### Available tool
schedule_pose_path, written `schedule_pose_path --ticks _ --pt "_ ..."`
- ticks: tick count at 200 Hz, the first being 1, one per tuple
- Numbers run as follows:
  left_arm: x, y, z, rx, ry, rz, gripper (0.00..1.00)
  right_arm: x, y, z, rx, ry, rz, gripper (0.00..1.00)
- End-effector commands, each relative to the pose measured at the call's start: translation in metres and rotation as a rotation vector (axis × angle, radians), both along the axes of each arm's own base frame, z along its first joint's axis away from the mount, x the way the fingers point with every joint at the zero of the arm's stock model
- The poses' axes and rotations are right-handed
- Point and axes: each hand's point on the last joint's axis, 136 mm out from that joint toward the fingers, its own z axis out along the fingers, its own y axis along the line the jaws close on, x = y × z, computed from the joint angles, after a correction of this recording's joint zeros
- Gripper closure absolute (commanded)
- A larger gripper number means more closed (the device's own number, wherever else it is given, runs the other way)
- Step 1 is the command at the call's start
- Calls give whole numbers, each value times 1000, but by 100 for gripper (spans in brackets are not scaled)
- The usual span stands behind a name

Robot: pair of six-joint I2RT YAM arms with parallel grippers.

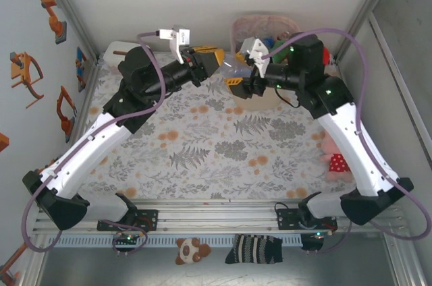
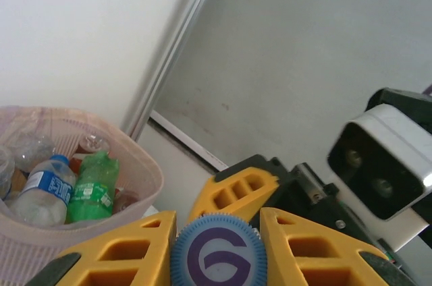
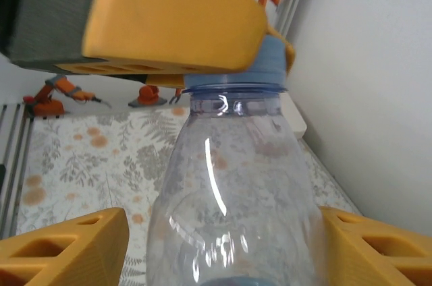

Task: Put the plastic bottles in the bin

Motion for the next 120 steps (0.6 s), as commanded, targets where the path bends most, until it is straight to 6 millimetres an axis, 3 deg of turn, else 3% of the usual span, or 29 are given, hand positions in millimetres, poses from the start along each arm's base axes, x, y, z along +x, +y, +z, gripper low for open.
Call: schedule_pose_path --ticks 1,71,95,120 --pt "-8 -1 13 6 -51 -28 96 3 3 4 -40 -39 -20 33" --pt "-8 4 9 12 -43 1 86 13 1 7 -15 -4 -86 54" --pt "-8 10 11 4 -51 23 64 16 -1 10 -12 -12 -112 54" --pt "-9 23 15 2 -70 77 44 36 -14 15 -4 -4 -217 55"
